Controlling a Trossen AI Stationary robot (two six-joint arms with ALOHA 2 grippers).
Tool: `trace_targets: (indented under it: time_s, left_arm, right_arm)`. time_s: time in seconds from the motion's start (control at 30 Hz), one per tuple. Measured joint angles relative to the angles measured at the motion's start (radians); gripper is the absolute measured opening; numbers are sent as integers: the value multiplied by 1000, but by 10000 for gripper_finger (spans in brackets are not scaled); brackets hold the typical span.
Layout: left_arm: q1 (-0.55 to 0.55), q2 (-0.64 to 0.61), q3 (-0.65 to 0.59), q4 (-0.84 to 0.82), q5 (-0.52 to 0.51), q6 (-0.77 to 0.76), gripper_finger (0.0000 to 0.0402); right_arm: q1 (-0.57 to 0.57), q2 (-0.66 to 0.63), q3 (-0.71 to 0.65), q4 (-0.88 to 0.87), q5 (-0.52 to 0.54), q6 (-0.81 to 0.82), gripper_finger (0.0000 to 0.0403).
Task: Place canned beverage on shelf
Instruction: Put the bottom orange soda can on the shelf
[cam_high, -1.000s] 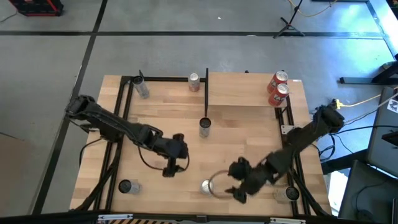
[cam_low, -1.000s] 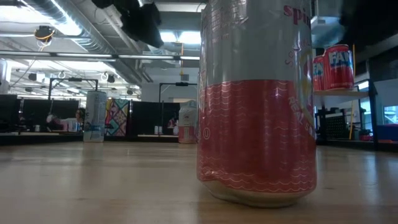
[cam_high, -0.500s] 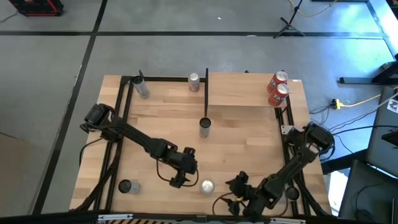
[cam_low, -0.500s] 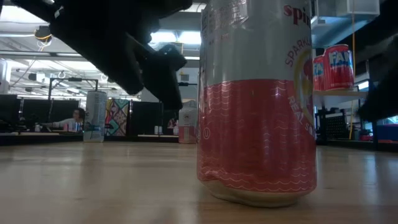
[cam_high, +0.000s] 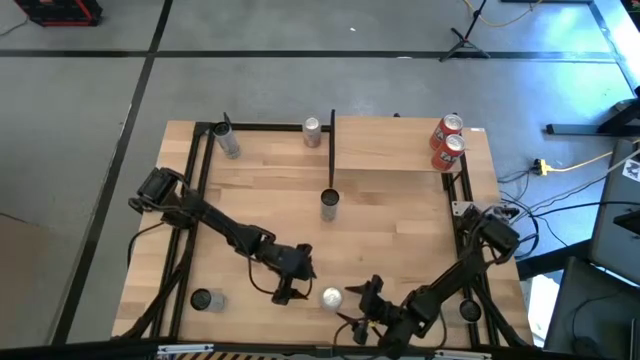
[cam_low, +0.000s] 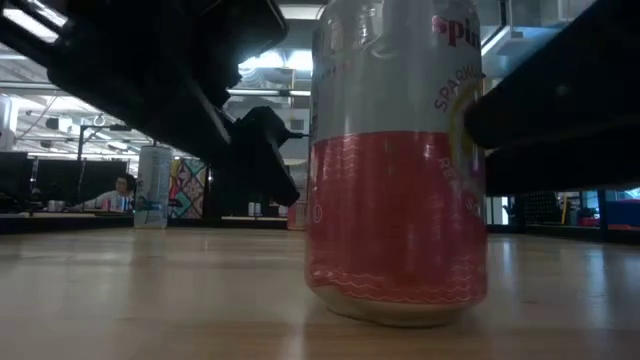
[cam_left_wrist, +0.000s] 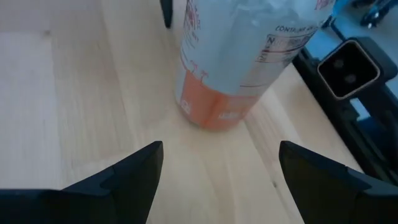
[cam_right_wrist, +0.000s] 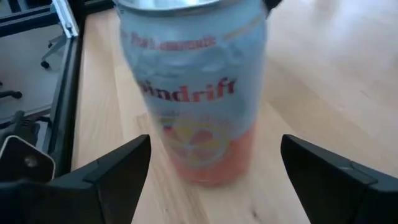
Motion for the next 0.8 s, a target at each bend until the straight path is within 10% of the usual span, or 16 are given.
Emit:
trace_targets:
  time_s: [0.8]
  left_arm:
    - [-6,0,-4,93,46,0,309]
  right_arm:
    - [-100,72,4,214,29,-230,346]
